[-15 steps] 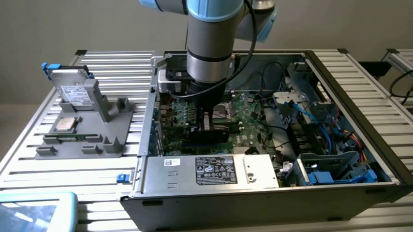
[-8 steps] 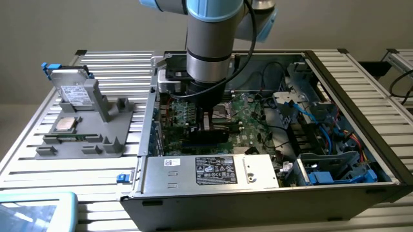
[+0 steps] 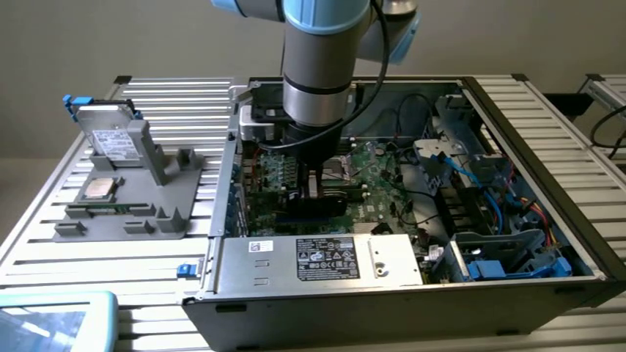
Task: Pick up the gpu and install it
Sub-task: 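Insert the gpu into the slot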
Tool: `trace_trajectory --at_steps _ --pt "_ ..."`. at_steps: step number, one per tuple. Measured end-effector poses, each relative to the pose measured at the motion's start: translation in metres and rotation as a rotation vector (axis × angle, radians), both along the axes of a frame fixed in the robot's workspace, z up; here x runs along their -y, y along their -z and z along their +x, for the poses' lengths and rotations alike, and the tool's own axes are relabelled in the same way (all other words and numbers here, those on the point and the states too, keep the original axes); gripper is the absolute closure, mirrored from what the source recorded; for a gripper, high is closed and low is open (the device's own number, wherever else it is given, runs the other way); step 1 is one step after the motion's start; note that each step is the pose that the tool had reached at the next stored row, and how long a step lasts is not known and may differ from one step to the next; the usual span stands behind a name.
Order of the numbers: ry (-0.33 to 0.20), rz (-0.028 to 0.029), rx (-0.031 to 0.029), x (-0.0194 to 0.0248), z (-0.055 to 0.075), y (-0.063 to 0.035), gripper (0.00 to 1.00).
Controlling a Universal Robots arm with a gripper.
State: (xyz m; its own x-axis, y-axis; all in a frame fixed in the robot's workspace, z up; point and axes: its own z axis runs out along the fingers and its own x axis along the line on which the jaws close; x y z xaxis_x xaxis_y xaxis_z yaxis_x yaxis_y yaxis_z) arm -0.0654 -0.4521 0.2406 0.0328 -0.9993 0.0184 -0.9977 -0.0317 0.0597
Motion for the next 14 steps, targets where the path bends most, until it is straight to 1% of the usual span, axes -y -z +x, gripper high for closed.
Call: trace_trajectory --at_steps 2,14 --pt "0.002 0.0041 0.0003 0.0001 0.0001 0.0001 0.73" --pt "0.001 0.0046 0.0002 0.0013 0.0001 0.0 0.73"
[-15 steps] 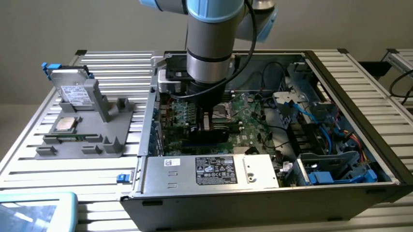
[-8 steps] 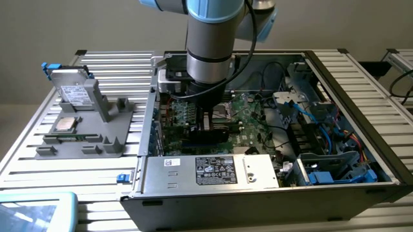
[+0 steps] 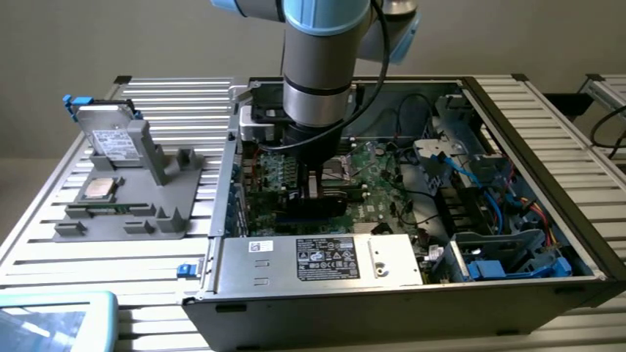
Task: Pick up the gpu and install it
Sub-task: 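Insert the gpu into the slot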
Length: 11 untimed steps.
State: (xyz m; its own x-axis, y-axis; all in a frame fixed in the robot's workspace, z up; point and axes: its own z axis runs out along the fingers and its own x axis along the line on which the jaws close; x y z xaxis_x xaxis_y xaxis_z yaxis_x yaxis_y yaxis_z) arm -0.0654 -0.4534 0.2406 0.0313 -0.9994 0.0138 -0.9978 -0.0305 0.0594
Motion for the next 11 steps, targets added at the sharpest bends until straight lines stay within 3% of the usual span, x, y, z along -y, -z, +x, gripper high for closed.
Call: trace_trajectory --at_steps 11 --pt "0.0 0.0 0.0 0.0004 0.0032 0.0 0.73"
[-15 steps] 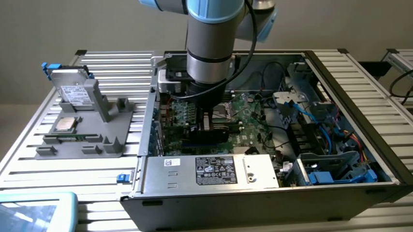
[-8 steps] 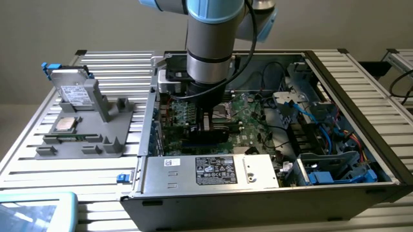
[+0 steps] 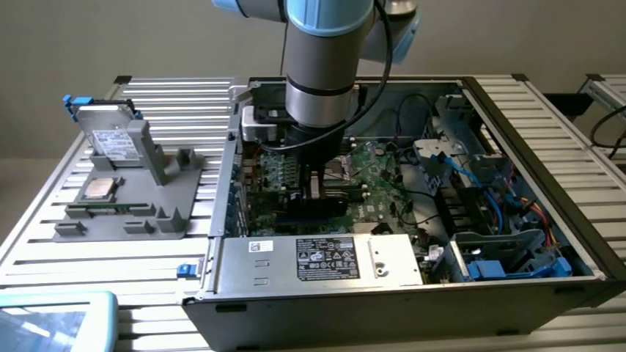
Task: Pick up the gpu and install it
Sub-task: 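Insert the gpu into the slot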
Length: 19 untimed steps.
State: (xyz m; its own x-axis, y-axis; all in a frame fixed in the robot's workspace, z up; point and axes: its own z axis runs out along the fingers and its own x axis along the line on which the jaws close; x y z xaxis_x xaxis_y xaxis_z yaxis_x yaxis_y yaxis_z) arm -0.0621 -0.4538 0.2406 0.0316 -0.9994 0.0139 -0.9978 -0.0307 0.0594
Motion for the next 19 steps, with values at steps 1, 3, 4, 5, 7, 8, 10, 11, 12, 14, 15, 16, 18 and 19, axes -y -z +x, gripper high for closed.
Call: trace_trajectory --at_steps 1,3,4,5,7,8,10,11,12,14,15,16,18,19 --pt "0.0 0.0 0.0001 0.0 0.0001 0.0 0.73" --pt "0.0 0.0 0.0001 0.0 0.0 0.0 0.73" --pt "-0.001 -0.0001 0.0005 0.0 -0.0004 0.0 0.73" --pt "-0.001 -0.0001 0.0007 0.0 -0.001 0.0 0.73" --pt "-0.002 -0.0001 0.0001 0.0001 -0.0023 0.0 0.73" --pt "-0.003 0.0 0.0001 0.0 -0.0027 0.0 0.73" --pt "-0.004 0.0 0.0001 0.0 -0.0032 0.0 0.73" --pt "-0.004 0.0 0.0001 0.0001 -0.0032 0.0 0.73" --pt "-0.005 -0.0001 0.0001 0.0001 -0.0033 0.0 0.73" --pt "-0.006 0.0 0.0 0.0001 -0.0033 0.0 0.73" --pt "-0.007 0.0 0.0 0.0001 -0.0034 0.0 0.73" --pt "-0.008 0.0001 0.0001 0.0001 -0.0035 0.0 0.73" --pt "-0.01 -0.0001 0.0007 0.0001 -0.0041 0.0 0.73" --pt "-0.011 -0.0002 0.0011 0.0002 -0.0042 0.0 0.73"
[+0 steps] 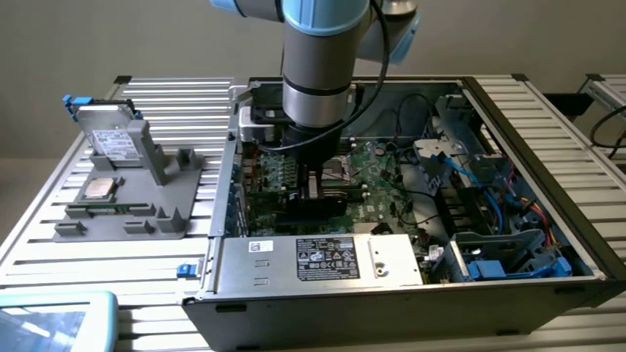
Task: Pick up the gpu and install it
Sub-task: 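Insert the gpu into the slot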
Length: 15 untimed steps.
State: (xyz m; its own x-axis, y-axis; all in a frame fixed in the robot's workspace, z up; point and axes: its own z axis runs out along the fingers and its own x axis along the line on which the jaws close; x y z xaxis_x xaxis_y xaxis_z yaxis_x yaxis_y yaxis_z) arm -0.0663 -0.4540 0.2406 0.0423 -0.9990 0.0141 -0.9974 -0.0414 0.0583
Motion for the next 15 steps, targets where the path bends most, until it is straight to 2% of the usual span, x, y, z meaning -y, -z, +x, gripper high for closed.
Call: trace_trajectory --at_steps 15 --pt "-0.006 0.0002 0.0027 0.001 -0.0006 0.0002 0.73"
